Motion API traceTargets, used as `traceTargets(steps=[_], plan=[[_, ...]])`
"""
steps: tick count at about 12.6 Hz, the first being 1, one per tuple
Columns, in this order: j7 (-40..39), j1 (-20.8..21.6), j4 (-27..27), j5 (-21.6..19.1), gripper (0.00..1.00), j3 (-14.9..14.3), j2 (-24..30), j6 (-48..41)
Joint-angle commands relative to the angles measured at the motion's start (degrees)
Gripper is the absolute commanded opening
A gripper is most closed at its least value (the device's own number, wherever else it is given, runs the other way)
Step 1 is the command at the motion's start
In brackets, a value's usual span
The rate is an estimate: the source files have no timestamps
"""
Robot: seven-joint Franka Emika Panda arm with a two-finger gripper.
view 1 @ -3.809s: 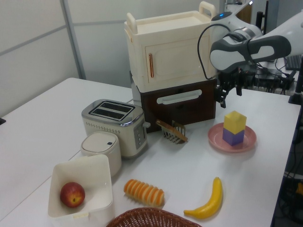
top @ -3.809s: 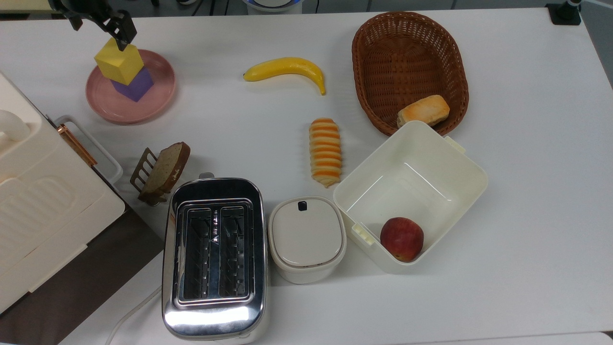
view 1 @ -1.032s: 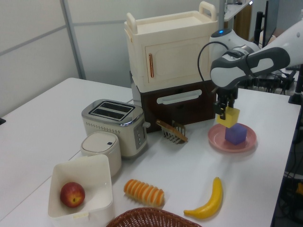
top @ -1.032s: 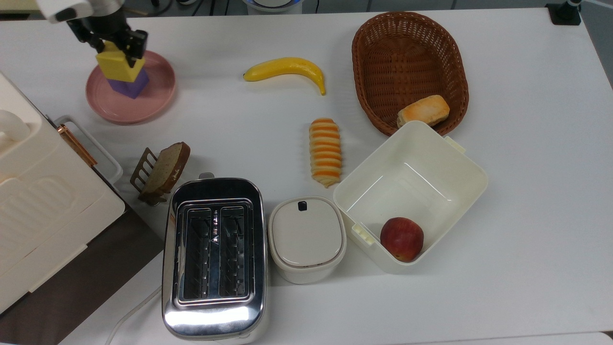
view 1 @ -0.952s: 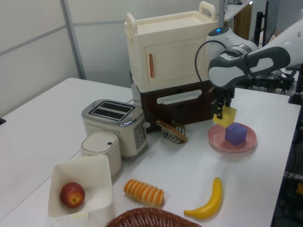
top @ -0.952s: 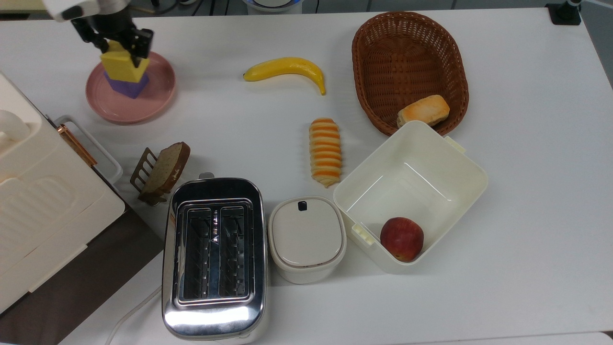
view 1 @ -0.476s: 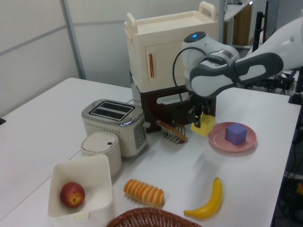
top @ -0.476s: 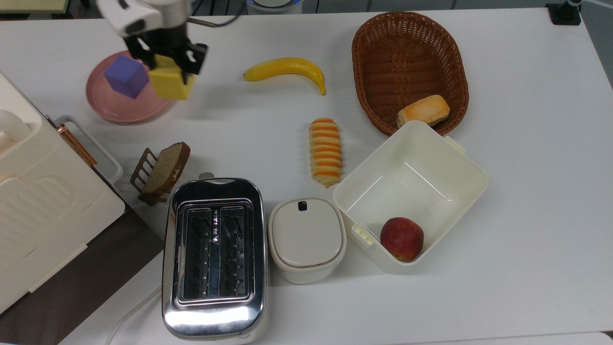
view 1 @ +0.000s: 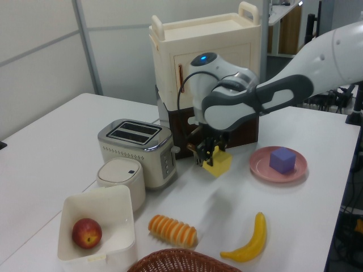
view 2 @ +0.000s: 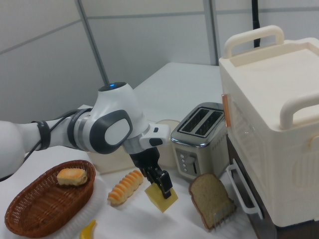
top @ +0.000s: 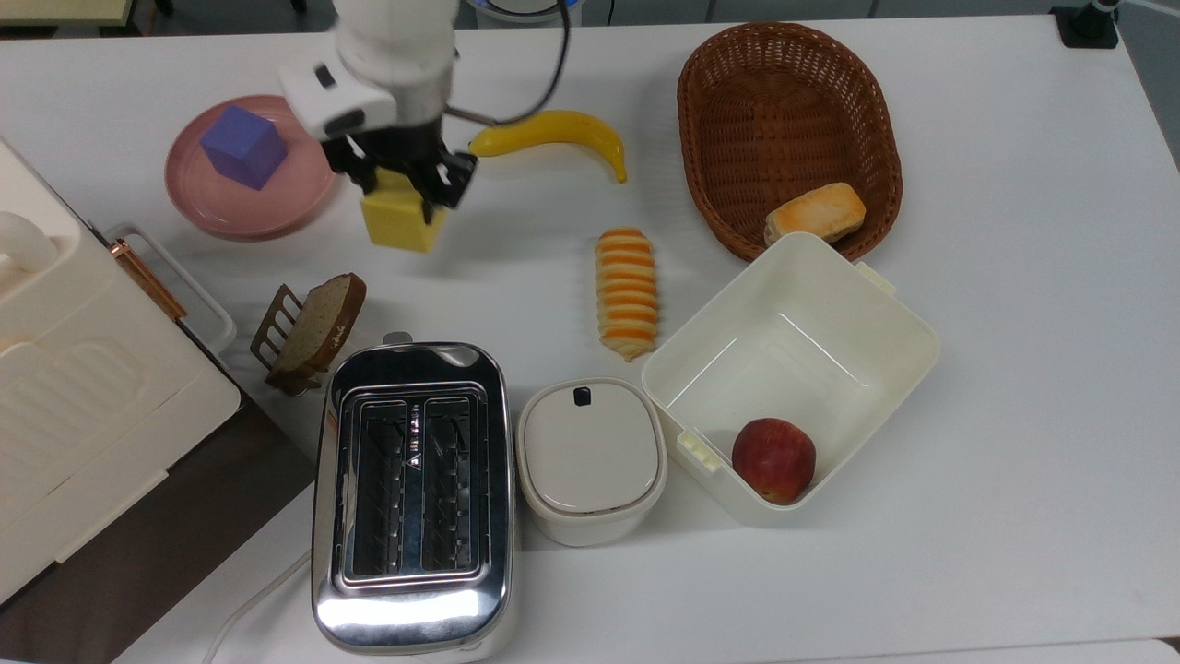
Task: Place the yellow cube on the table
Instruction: 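Carry the yellow cube off the plate toward the banana, then lower the yellow cube onto the table and open the gripper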
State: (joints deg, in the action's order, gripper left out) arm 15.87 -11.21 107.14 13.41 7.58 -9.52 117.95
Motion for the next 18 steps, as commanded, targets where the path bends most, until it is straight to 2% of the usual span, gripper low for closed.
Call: traceTargets(steps=[1,5,9,10,11,12,18], plan=[[4.3,1.8,-3.9,1.4,0.25,-0.5,-3.6,-1.0],[6.6,3.6,-3.9,2.7,0.22,-0.5,-5.5,-1.4],[7.9,4.6,-3.1,3.2,0.23,-0.3,-5.9,-2.5],[7.9,4.8,-3.2,3.5,0.28,-0.3,-6.2,-2.6],[7.9,4.9,-3.3,3.6,0.67,-0.2,-6.4,-2.7],[7.9,4.9,-3.4,3.6,1.00,-0.3,-6.6,-3.0],[7.5,4.6,-4.0,6.1,1.00,-0.3,-6.0,-4.7]])
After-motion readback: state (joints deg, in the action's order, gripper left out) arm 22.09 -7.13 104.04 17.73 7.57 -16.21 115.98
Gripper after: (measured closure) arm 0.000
